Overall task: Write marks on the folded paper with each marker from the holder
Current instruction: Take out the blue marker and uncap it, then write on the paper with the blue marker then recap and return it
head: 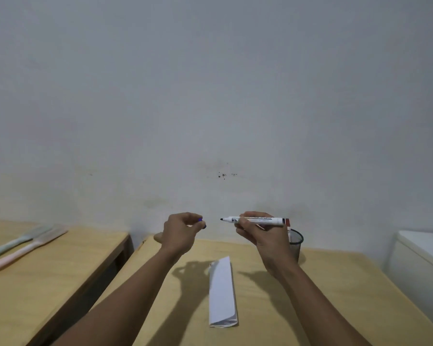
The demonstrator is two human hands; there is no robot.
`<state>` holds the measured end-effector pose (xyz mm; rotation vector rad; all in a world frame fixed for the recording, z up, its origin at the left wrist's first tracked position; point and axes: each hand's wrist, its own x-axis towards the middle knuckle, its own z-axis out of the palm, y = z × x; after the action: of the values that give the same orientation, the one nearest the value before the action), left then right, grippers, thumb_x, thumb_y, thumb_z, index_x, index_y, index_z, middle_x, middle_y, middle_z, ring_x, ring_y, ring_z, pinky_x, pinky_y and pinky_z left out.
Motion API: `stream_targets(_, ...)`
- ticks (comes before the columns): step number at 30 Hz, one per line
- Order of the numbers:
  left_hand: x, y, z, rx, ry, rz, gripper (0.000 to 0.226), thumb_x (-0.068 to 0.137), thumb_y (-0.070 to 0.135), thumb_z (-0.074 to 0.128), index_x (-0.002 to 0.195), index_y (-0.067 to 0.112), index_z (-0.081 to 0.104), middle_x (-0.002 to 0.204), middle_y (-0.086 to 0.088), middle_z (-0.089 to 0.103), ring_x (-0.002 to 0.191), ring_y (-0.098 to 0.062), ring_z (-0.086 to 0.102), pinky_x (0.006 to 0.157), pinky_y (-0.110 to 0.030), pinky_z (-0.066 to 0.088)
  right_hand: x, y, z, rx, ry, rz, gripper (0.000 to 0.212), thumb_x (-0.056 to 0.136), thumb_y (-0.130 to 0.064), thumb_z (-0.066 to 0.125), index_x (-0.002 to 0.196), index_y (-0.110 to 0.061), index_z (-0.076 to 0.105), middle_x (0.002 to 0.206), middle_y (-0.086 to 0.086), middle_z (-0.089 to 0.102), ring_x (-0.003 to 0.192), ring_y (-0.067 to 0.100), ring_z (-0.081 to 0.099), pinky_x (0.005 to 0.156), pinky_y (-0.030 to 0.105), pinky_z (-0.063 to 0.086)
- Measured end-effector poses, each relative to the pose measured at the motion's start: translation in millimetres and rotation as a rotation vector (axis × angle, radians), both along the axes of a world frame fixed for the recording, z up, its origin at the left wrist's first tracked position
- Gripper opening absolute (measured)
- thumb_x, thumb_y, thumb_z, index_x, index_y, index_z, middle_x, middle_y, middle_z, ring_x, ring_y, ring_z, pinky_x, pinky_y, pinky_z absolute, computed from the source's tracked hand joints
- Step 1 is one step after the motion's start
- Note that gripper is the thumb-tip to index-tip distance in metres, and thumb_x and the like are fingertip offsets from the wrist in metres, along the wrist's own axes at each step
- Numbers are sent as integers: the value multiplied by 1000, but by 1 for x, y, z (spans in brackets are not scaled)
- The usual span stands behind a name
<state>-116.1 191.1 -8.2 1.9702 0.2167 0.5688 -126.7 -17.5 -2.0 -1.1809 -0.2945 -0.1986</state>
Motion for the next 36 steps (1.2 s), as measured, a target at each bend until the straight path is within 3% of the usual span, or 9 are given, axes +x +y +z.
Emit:
stream_targets(5, 4, 12, -50, 368, 115, 22, 3, 87, 36, 70, 89, 38, 69, 80, 22, 68, 84, 1, 57, 75, -36, 16, 5, 3, -37, -12, 88, 13, 17, 82, 9, 75, 95, 5, 66, 82, 21, 72, 81, 33, 71, 80, 39, 63)
stream_targets(11, 10, 18, -86, 449, 201, 21, 6, 87, 36, 68, 88, 39, 64, 81, 19, 66, 92, -4, 60, 80, -38, 21, 16, 4, -60, -67, 130, 28, 13, 86, 5, 73, 95, 2, 64, 79, 18, 72, 77, 32, 71, 75, 36, 63)
stream_targets(16, 14, 22, -100, 395, 228, 20, 30, 86, 33, 67, 115, 37, 61, 80, 21, 64, 101, -8, 58, 70, -31, 11, 23, 5, -67, -96, 140, 37, 15, 86, 3, 73, 98, 4, 64, 82, 20, 72, 77, 30, 72, 73, 34, 63)
stream_targets(21, 14, 20, -102, 398, 284, -2, 44, 84, 32, 67, 127, 32, 57, 76, 22, 62, 95, -5, 55, 81, -34, 14, 29, 9, -71, -91, 168, 31, 19, 86, 2, 73, 103, 3, 65, 84, 19, 74, 77, 30, 72, 77, 38, 64)
stream_targets(24, 11, 18, -105, 470, 322, -22, 58, 84, 40, 67, 138, 33, 47, 108, 16, 68, 113, -10, 54, 89, -37, 18, 32, 9, -75, -114, 171, 30, 19, 87, -2, 74, 104, 3, 68, 88, 21, 75, 77, 29, 73, 75, 37, 63)
stream_targets(26, 5, 13, -109, 506, 264, 28, 65, 81, 46, 68, 139, 36, 42, 132, 13, 57, 122, -12, 46, 97, -39, 19, 34, 9, -77, -126, 171, 22, 17, 88, -8, 75, 101, 2, 70, 86, 19, 75, 75, 27, 73, 72, 35, 62)
stream_targets(30, -19, -9, -110, 663, -30, -26, 41, 84, 54, 61, 122, 42, 50, 125, 19, 49, 115, -8, 44, 98, -38, 29, 41, 14, -82, -181, 173, -3, 15, 91, -17, 72, 92, -2, 71, 72, 11, 68, 62, 23, 66, 59, 32, 57)
stream_targets(33, -29, -20, -113, 840, 60, -272, 50, 90, 63, 43, 135, 41, 46, 142, 19, 44, 123, -10, 39, 99, -39, 31, 49, 24, -87, -250, 198, -17, 18, 94, -15, 69, 95, 3, 67, 74, 14, 70, 60, 22, 67, 55, 31, 57)
stream_targets(36, -24, -20, -119, 1004, 168, -356, 62, 90, 66, 30, 145, 39, 36, 157, 12, 34, 127, -20, 38, 95, -46, 32, 59, 35, -91, -354, 212, 8, 15, 96, -16, 66, 98, -2, 68, 75, 14, 71, 63, 21, 68, 59, 33, 58)
